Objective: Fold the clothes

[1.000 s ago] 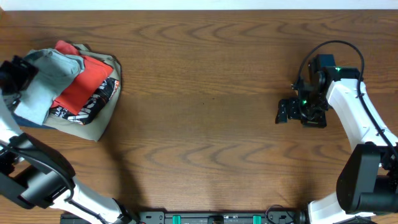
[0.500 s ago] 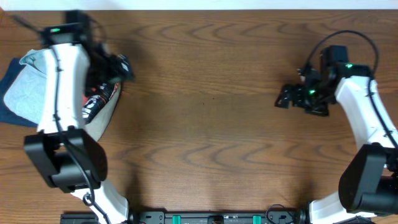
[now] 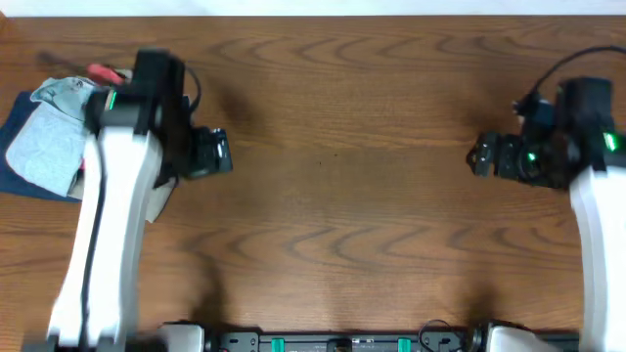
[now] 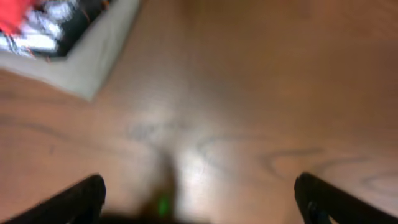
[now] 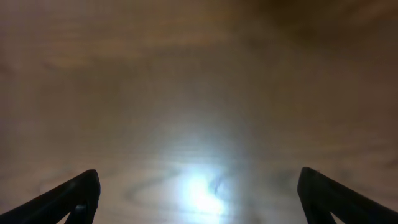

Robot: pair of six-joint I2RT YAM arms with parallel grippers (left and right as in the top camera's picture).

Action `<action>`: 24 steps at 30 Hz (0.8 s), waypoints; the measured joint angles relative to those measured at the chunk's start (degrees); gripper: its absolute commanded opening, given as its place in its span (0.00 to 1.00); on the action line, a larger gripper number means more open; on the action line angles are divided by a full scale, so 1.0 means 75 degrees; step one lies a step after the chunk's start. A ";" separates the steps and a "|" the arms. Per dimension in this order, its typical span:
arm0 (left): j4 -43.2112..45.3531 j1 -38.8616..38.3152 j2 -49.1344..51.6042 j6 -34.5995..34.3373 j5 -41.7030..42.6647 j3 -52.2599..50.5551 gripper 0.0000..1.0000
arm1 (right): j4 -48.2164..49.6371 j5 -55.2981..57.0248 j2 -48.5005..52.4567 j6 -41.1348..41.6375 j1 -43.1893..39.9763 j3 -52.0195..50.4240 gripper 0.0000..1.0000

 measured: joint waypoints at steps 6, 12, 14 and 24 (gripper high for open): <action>0.2841 -0.0274 -0.4307 0.0055 -0.0032 -0.2850 0.98 | 0.1271 0.0184 -0.3031 0.0006 0.0000 -0.1985 0.99; 0.3002 -0.0283 -0.7079 0.0058 -0.0035 -0.3975 0.98 | 0.0632 0.0259 -0.4986 0.0009 0.0000 -0.2885 0.99; 0.2789 -0.0283 -0.7740 0.0055 -0.0035 -0.4022 0.98 | 0.0224 0.0274 -0.5348 0.0009 0.0000 -0.2911 0.99; 0.2090 -0.0283 -0.9247 0.0058 -0.0035 -0.4025 0.98 | -0.0836 0.0283 -0.5779 0.0006 0.0003 -0.2926 0.99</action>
